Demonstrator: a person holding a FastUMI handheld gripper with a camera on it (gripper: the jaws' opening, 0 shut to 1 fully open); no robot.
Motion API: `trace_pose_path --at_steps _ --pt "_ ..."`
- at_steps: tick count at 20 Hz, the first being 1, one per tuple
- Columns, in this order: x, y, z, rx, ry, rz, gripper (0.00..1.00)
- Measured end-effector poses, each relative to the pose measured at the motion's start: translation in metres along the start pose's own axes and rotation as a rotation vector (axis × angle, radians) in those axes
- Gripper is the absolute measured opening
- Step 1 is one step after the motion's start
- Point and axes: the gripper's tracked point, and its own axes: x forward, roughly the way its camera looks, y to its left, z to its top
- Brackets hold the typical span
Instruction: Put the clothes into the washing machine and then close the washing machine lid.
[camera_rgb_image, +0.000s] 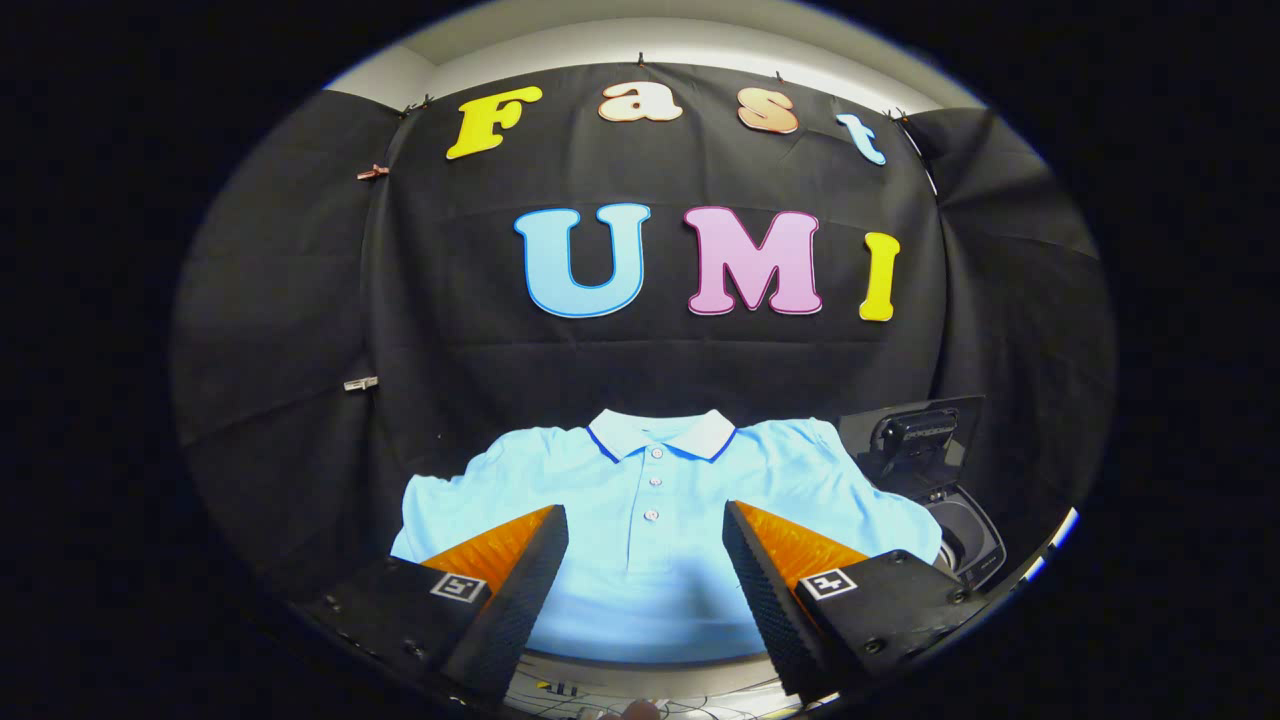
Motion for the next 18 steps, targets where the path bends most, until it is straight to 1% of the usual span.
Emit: trace_pose_path --at_steps 4,7,9,11,14,16,18 --pt "0.029 -0.011 0.002 0.027 0.093 -0.039 0.98" --pt "0.051 -0.012 -0.002 0.048 0.184 -0.047 1.00" --pt "0.067 -0.018 -0.006 0.036 0.238 -0.068 0.99" --pt "0.082 -0.025 -0.015 0.026 0.321 -0.097 0.99" --pt "0.100 -0.021 -0.021 0.017 0.393 -0.085 1.00" --pt "0.110 -0.015 -0.018 0.044 0.418 -0.074 0.99" --pt "0.115 -0.018 -0.026 0.030 0.475 -0.093 1.00"
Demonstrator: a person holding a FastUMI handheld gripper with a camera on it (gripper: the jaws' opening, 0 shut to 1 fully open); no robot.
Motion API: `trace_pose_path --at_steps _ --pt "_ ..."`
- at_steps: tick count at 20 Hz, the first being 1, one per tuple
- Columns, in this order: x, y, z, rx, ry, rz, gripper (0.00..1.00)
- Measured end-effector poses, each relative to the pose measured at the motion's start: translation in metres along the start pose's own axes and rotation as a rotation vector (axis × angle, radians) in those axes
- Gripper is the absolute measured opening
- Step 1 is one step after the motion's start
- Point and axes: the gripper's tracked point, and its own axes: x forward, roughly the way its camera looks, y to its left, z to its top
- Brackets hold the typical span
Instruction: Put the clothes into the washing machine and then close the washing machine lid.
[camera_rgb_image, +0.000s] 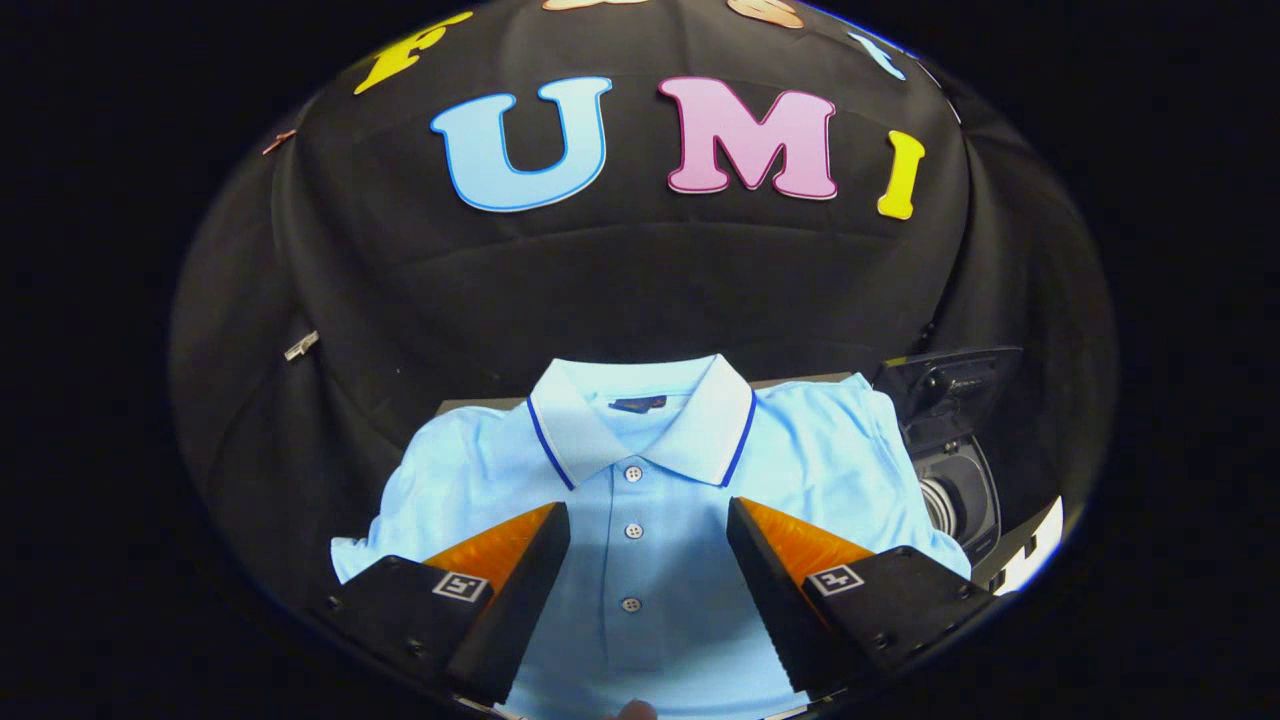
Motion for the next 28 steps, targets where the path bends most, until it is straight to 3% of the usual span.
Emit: trace_pose_path --at_steps 5,11,15,16,17,20,22,24,28 --pt "0.014 0.004 -0.018 -0.052 0.120 0.000 1.00" --pt "0.020 0.003 -0.019 -0.016 0.176 -0.027 1.00" --pt "0.015 0.002 -0.019 -0.035 0.215 -0.020 0.94" --pt "0.013 0.003 -0.017 -0.027 0.220 -0.018 0.79" --pt "0.013 0.001 -0.017 -0.024 0.220 -0.026 0.79" --pt "0.013 0.002 -0.016 -0.014 0.216 -0.012 0.43" --pt "0.012 0.004 -0.016 -0.008 0.214 -0.006 0.43" --pt "0.015 0.004 -0.016 -0.011 0.207 0.004 0.15" --pt "0.011 0.003 -0.010 0.026 0.164 0.012 0.15"
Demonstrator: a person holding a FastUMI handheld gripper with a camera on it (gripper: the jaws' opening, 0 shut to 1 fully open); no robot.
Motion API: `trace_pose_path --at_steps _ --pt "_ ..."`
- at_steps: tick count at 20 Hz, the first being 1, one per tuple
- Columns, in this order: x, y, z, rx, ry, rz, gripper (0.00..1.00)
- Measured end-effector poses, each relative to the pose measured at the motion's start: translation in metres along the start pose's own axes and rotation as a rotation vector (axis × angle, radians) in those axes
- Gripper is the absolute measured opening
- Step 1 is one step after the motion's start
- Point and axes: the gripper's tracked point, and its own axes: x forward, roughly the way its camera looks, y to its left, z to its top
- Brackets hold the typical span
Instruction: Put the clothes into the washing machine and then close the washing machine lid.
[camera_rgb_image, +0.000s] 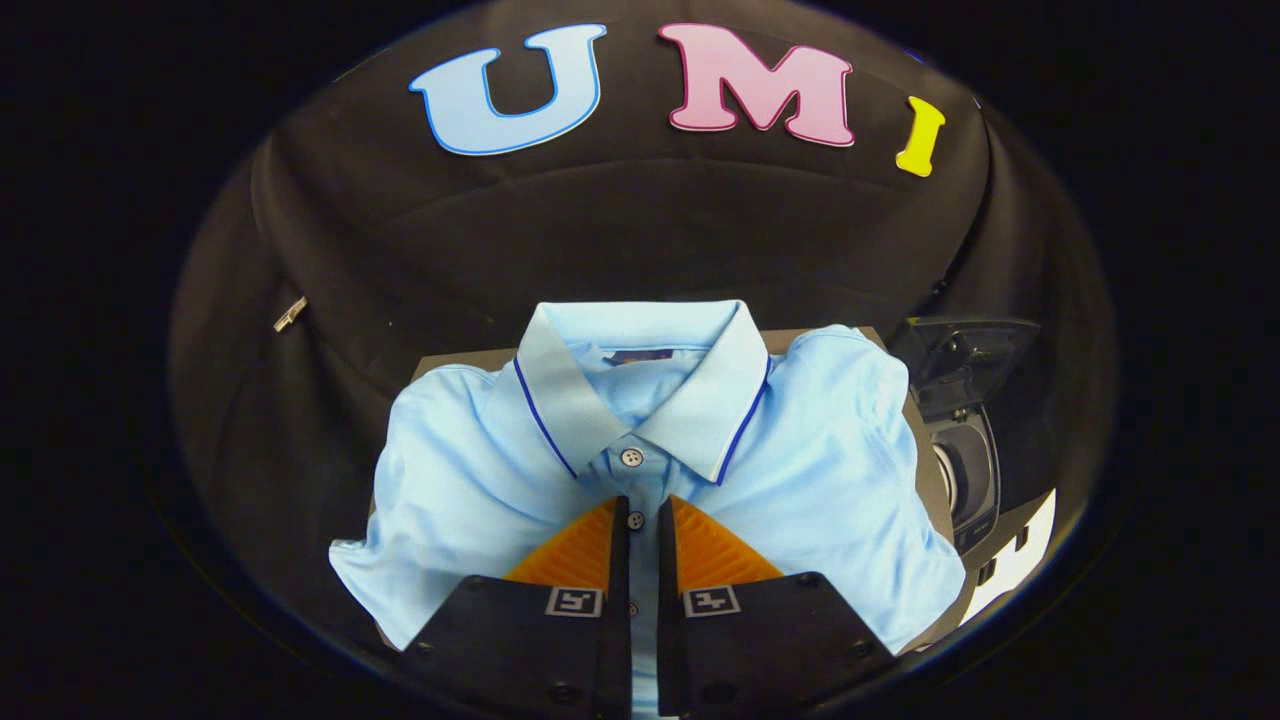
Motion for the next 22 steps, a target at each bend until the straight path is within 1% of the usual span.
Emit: trace_pose_path --at_steps 1,2,6,13,19,22 --pt "-0.001 0.001 0.002 -0.017 -0.023 0.002 0.15" --pt "0.001 -0.001 -0.001 -0.030 -0.027 -0.012 0.05" --pt "-0.004 0.002 0.005 -0.056 -0.065 -0.021 0.05" --pt "-0.037 0.008 0.027 -0.025 -0.182 0.013 0.05" --pt "-0.067 0.024 0.049 -0.098 -0.291 0.003 0.05" --pt "-0.078 0.029 0.054 -0.122 -0.318 -0.002 0.05"
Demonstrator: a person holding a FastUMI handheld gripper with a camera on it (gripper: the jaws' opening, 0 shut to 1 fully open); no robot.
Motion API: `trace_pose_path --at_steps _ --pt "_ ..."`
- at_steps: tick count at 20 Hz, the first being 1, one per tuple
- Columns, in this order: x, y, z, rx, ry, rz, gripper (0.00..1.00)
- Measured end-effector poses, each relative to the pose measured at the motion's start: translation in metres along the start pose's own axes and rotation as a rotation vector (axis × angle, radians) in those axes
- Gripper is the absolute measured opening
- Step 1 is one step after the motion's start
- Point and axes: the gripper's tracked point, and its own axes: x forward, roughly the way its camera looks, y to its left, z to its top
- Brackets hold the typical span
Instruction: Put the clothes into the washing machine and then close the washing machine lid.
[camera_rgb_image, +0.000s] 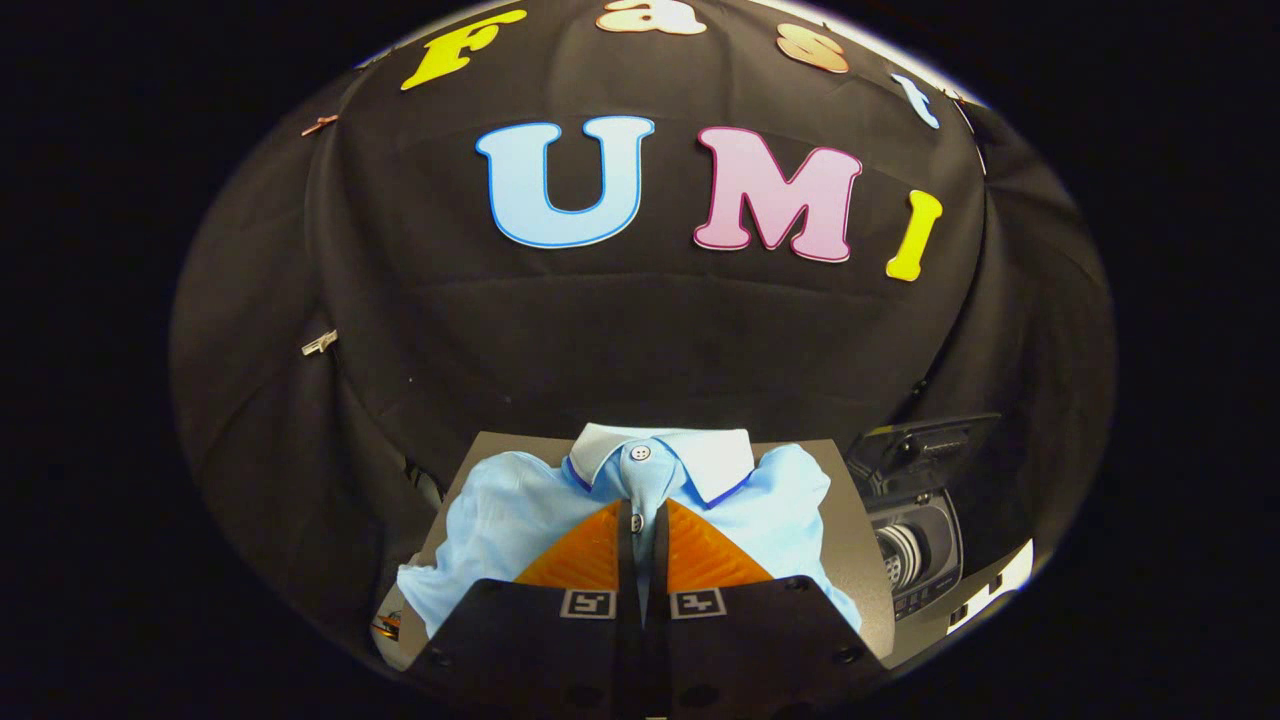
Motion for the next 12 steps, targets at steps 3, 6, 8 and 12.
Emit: trace_pose_path --at_steps 3,6,8,12 --pt "-0.011 0.002 0.017 0.004 -0.053 0.010 0.05" --pt "-0.027 -0.011 0.037 0.019 -0.099 0.000 0.05" --pt "-0.039 -0.021 0.053 0.031 -0.138 0.002 0.05" --pt "-0.060 -0.055 0.075 0.027 -0.183 0.005 0.05"
